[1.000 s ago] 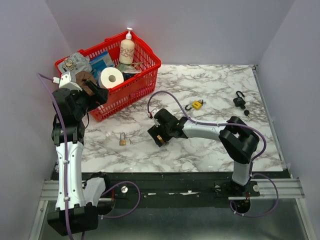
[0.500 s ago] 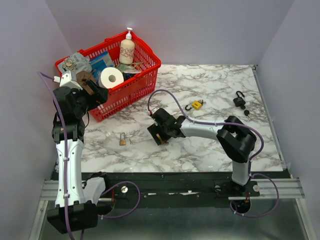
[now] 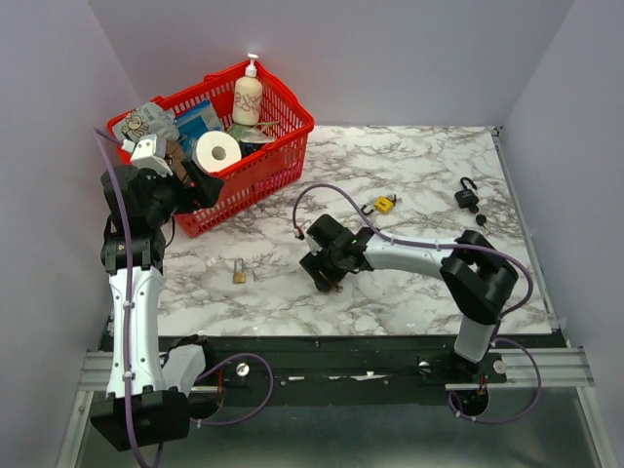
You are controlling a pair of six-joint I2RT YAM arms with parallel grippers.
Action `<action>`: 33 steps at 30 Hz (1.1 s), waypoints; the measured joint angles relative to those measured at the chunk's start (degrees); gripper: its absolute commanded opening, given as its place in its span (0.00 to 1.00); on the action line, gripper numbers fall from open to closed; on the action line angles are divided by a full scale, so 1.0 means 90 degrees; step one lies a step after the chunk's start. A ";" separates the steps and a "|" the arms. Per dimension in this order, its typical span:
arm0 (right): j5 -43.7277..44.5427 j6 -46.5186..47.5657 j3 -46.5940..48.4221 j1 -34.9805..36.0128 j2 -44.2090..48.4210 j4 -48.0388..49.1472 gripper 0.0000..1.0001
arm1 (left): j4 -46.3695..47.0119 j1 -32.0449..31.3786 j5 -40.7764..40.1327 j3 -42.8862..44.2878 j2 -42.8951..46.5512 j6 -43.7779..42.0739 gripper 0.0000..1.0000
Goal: Lock with the key
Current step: Pick up the lock from the center of the board, then lock the lock.
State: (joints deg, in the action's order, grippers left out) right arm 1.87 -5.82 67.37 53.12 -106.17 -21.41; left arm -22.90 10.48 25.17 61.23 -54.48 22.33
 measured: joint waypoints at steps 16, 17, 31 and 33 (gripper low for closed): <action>-0.3757 0.2769 -0.0097 -0.1052 0.2875 -0.2324 0.01 | -0.1360 -0.0333 0.3548 -0.0500 0.0986 -0.5513 0.97; -0.3920 0.2917 0.0010 -0.1137 0.2875 -0.2463 0.01 | -0.1705 -0.0600 0.3621 -0.0539 0.0986 -0.6171 0.96; -0.5561 0.3657 0.0889 -0.1127 0.2905 -0.3407 0.01 | -0.1236 -0.4017 0.3147 -0.1630 0.0549 -0.7657 0.82; -0.5644 0.3655 0.0891 -0.1098 0.2902 -0.3490 0.01 | -0.1008 -0.4252 0.3075 -0.1627 0.0323 -0.7565 0.77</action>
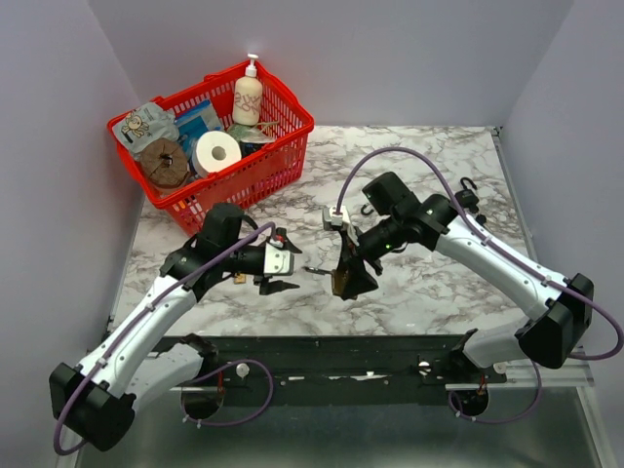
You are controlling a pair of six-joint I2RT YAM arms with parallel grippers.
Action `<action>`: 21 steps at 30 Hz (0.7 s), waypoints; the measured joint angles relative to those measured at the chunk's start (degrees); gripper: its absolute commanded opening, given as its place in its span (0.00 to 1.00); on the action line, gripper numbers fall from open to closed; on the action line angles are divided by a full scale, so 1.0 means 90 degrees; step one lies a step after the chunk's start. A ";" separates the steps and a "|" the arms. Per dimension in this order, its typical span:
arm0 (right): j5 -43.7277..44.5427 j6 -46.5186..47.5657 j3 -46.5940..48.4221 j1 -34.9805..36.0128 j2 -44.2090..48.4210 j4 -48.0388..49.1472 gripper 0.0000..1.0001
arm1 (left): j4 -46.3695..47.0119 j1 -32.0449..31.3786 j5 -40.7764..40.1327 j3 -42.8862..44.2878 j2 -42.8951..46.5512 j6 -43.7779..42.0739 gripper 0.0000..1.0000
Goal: Lock with the key
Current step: Lock the lock.
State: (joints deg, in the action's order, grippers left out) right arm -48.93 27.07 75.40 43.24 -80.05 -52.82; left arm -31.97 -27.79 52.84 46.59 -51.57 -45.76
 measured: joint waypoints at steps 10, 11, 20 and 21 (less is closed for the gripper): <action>-0.0182 -0.0010 0.0250 0.0121 -0.0155 -0.0160 0.01 | 0.0571 -0.0624 -0.0418 0.0058 -0.0614 0.0262 0.60; -0.0189 -0.0012 0.0270 0.0126 -0.0165 -0.0158 0.01 | 0.0605 -0.0690 -0.0447 0.0061 -0.0639 0.0289 0.59; -0.0197 -0.0051 0.0384 0.0231 -0.0347 -0.0233 0.01 | 0.0780 -0.1054 -0.0699 0.0061 -0.0690 0.0427 0.35; -0.0194 -0.0053 0.0396 0.0231 -0.0369 -0.0260 0.01 | 0.0777 -0.1059 -0.0709 0.0061 -0.0704 0.0427 0.35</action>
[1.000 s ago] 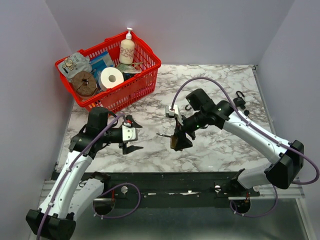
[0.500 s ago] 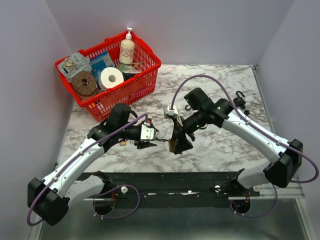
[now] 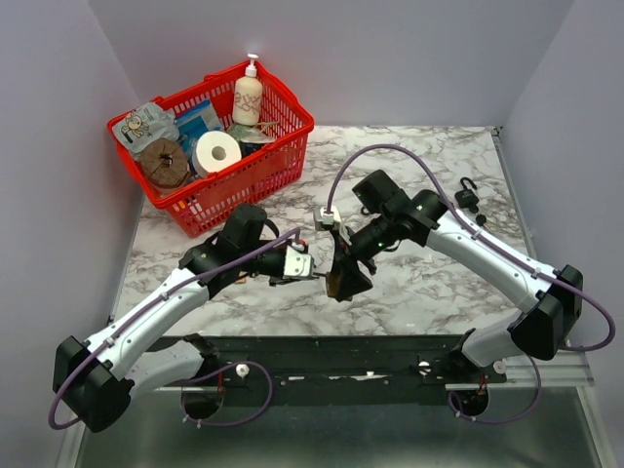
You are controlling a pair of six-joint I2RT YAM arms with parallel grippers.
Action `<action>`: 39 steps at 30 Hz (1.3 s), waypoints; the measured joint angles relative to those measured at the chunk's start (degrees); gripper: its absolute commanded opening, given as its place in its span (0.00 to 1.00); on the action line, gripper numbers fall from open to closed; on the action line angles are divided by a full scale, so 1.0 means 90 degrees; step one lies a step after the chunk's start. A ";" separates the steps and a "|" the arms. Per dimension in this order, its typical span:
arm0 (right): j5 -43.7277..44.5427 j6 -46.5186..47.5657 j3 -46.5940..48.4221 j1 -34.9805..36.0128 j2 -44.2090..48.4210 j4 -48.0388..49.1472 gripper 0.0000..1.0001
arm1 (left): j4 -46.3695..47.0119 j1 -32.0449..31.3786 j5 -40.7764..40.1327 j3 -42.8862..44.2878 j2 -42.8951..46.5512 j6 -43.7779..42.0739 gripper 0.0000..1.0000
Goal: Lock with the key
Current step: Lock the lock.
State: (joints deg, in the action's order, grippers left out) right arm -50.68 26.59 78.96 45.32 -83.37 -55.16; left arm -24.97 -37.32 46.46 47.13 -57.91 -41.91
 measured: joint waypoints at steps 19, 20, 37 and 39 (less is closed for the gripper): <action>-0.0243 -0.0253 0.0211 -0.0080 -0.0138 -0.0158 0.99 | -0.0408 -0.0107 -0.0301 0.0046 0.0109 0.0002 0.00; -0.0301 -0.0316 0.0236 -0.0117 -0.0138 -0.0158 1.00 | -0.0406 -0.0107 -0.0306 0.0046 0.0153 0.0036 0.00; 0.0056 -0.0146 0.0194 -0.0782 0.0831 0.0187 1.00 | -0.0304 -0.0078 -0.0486 0.0692 0.0396 0.1790 0.00; 0.0158 -0.0155 0.0197 -0.0782 0.1042 0.0374 1.00 | -0.0233 -0.0075 -0.0449 0.0908 0.0374 0.2069 0.00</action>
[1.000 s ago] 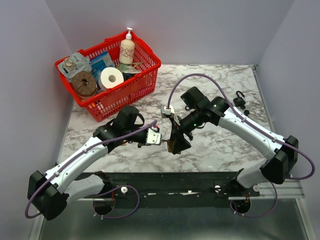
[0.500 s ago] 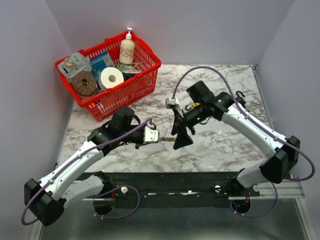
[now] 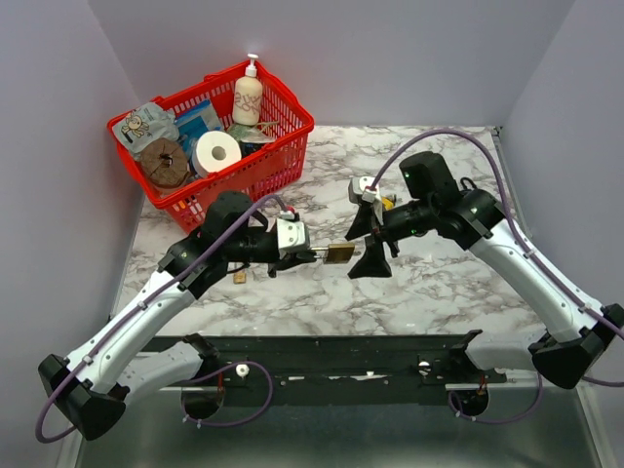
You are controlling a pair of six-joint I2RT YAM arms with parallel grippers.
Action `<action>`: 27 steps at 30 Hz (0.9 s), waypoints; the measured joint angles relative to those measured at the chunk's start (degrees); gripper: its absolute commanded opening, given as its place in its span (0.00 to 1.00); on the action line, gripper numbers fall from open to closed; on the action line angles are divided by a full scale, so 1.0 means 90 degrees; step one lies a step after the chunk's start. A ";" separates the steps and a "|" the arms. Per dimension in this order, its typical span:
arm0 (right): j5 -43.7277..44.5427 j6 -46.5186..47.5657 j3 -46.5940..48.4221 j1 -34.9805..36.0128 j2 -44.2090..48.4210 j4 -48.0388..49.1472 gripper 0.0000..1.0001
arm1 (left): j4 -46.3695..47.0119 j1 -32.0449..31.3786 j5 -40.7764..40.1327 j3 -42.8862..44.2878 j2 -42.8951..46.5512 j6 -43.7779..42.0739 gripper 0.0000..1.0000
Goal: Lock with the key
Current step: Lock the lock.
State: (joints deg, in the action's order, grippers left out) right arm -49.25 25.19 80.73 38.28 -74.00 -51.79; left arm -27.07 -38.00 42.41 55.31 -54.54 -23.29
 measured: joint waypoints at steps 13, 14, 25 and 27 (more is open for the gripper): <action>-0.0066 0.0316 0.0102 0.0000 0.0304 0.0175 0.65 | 0.0410 -0.0012 0.0410 0.0770 -0.0129 0.1209 0.00; -0.0083 0.0321 0.0100 0.0000 0.0323 0.0182 0.65 | 0.0425 -0.0012 0.0418 0.0772 -0.0141 0.1243 0.00; -0.0255 0.0158 0.0058 0.0000 0.0452 0.0461 0.52 | 0.0478 -0.0012 0.0559 0.0772 -0.0204 0.1518 0.00; -0.0274 0.0134 0.0058 0.0000 0.0420 0.0508 0.51 | 0.0517 -0.0015 0.0563 0.0772 -0.0216 0.1566 0.00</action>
State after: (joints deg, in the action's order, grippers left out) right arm -51.72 26.39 81.25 38.28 -70.22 -47.22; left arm -22.41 -38.13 47.48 62.26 -56.49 -9.19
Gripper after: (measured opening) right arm 0.523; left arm 0.127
